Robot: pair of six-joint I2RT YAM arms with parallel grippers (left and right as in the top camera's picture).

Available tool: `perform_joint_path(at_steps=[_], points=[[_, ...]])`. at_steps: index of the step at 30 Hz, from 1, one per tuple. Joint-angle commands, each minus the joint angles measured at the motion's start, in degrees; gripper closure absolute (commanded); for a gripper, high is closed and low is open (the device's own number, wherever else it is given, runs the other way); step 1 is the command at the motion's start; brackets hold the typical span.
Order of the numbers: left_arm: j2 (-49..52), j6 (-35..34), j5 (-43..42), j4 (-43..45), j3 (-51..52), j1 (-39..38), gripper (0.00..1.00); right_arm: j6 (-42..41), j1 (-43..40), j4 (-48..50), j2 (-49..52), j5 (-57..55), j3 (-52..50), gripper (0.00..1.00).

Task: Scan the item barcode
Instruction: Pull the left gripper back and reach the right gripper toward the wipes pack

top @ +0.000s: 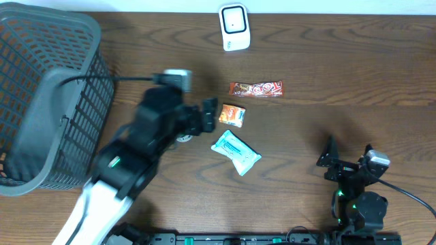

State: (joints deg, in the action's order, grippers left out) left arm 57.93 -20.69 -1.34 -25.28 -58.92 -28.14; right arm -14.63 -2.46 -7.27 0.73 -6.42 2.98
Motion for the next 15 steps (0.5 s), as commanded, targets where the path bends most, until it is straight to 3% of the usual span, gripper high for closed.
perform_joint_path(at_steps=[1, 6, 10, 15], points=[[-5.73, 3.17, 5.07, -1.60, -0.87, 1.14, 0.02, -0.50, -0.46, 1.97, -0.31, -0.76, -0.20, 0.01], [-10.19, 4.57, 6.47, -5.64, -0.87, 1.51, 0.02, -0.81, -0.46, 2.29, -0.31, -4.35, -0.20, 0.01], [-10.43, 4.59, 8.83, -8.63, -0.87, 1.51, 0.02, -3.76, -0.46, 6.27, -0.31, 6.64, -0.20, 0.01], [-10.25, 4.57, 9.60, -9.88, -0.87, 1.51, 0.02, -3.76, -0.46, 13.27, -0.26, 12.31, 0.61, 0.01]])
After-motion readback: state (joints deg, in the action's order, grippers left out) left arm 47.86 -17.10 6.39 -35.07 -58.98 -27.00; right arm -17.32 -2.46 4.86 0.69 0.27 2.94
